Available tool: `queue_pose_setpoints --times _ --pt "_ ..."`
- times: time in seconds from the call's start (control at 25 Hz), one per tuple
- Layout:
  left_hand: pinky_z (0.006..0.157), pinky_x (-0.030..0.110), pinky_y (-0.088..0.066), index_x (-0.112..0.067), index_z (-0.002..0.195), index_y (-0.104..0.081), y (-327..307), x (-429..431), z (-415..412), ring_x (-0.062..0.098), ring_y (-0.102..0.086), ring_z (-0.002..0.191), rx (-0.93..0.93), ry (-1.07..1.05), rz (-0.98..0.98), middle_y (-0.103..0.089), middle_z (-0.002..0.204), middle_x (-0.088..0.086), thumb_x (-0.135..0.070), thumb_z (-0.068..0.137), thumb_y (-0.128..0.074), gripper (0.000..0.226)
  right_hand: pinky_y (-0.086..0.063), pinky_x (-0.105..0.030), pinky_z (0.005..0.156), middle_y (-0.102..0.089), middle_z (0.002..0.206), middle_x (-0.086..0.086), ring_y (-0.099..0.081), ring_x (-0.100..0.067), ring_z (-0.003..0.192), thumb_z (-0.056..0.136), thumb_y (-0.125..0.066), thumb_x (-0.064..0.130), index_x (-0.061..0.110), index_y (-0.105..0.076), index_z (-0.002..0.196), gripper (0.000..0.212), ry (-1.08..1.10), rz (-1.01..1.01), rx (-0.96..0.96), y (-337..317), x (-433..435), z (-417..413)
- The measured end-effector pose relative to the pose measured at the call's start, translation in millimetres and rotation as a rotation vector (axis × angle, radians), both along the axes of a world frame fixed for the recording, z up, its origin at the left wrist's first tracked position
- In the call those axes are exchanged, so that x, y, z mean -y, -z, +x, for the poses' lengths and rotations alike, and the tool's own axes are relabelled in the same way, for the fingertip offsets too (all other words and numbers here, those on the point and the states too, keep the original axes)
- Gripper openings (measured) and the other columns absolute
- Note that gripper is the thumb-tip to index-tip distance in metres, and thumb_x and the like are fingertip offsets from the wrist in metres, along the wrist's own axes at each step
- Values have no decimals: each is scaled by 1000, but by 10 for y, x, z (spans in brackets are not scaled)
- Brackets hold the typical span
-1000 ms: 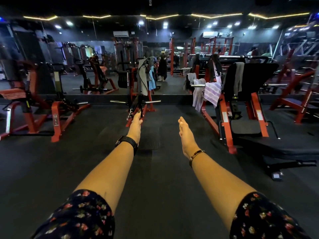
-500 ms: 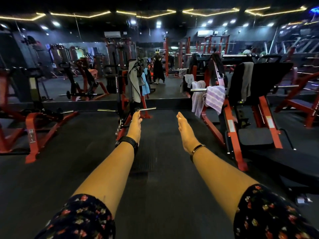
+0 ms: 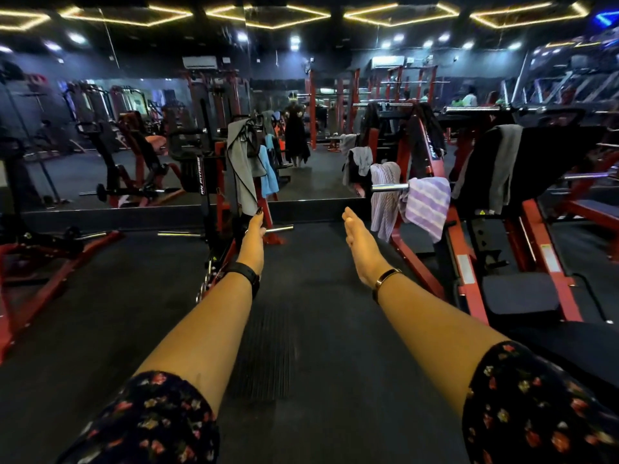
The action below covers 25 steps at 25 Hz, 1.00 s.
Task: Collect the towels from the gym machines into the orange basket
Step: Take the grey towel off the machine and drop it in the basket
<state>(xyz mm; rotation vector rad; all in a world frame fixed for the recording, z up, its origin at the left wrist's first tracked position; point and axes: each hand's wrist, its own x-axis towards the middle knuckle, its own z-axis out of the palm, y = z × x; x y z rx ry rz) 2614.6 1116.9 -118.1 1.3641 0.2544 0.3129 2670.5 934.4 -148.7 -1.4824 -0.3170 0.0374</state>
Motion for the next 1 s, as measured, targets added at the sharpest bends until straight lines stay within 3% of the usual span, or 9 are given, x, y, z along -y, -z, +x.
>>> queue_pose_setpoints --times 0.08,0.2,0.4,0.52,0.68,0.84,0.92,0.96,1.0 --pt "114 32 -20 -14 147 -34 66 -54 624 22 -26 145 -13 -18 -11 -32 155 9 -46 100 -31 57 -11 -37 121 -19 160 6 -16 -12 147 103 -26 39 29 -21 152 50 7 1 -4 68 -54 600" --pt "113 31 -21 -15 148 -32 68 -116 1532 22 -26 145 -10 -26 -23 -30 156 9 -47 99 -34 59 -12 -35 120 -20 160 7 -17 -12 147 104 -26 38 29 -23 151 49 9 8 -10 108 -79 1454" --pt "92 23 -46 -14 149 -28 -128 -51 3126 29 -25 145 -10 -31 -83 -29 157 9 -41 102 -27 54 -12 -35 119 -20 160 5 -17 -13 147 104 -25 37 28 -23 151 48 -20 -3 -22 10 -53 3113" --pt "114 31 -25 -14 150 -28 -134 -57 4003 23 -24 146 -3 -37 -45 -27 157 8 -45 101 -29 57 -12 -37 121 -18 161 5 -15 -13 148 104 -25 38 28 -20 152 49 -41 -18 3 -53 -90 4002" --pt "117 31 -17 -15 151 -27 -63 -177 5092 20 -22 147 -7 -57 -44 -25 158 9 -45 100 -33 59 -11 -39 122 -16 161 3 -14 -15 148 104 -25 38 28 -20 152 49 -59 -13 -12 3 -205 5102" --pt "106 27 -29 -9 150 -26 -71 -355 6102 20 -34 140 -17 -68 -47 -27 157 11 -39 103 -30 56 -11 -38 121 -16 161 2 -14 -15 148 104 -25 37 26 -19 152 50 -82 -12 -26 83 -416 6096" --pt "91 17 -39 -8 147 -30 -63 -441 6621 11 -54 113 -8 -68 -49 -44 145 8 -36 104 -28 52 -11 -36 121 -17 161 2 -14 -15 148 104 -24 35 24 -19 152 50 -96 -17 -14 107 -565 6671" --pt "87 14 -40 -8 146 -32 -69 -499 6891 12 -55 110 1 -79 -45 -49 139 6 -35 104 -28 51 -11 -36 121 -17 161 2 -14 -14 148 104 -24 34 23 -18 153 50 -99 -23 -7 107 -647 6973" --pt "91 15 -38 -8 146 -33 -87 -577 7175 17 -51 122 6 -88 -34 -48 142 7 -35 104 -27 51 -11 -34 121 -17 161 2 -14 -14 148 105 -25 34 22 -18 153 50 -101 -30 1 80 -734 7278"
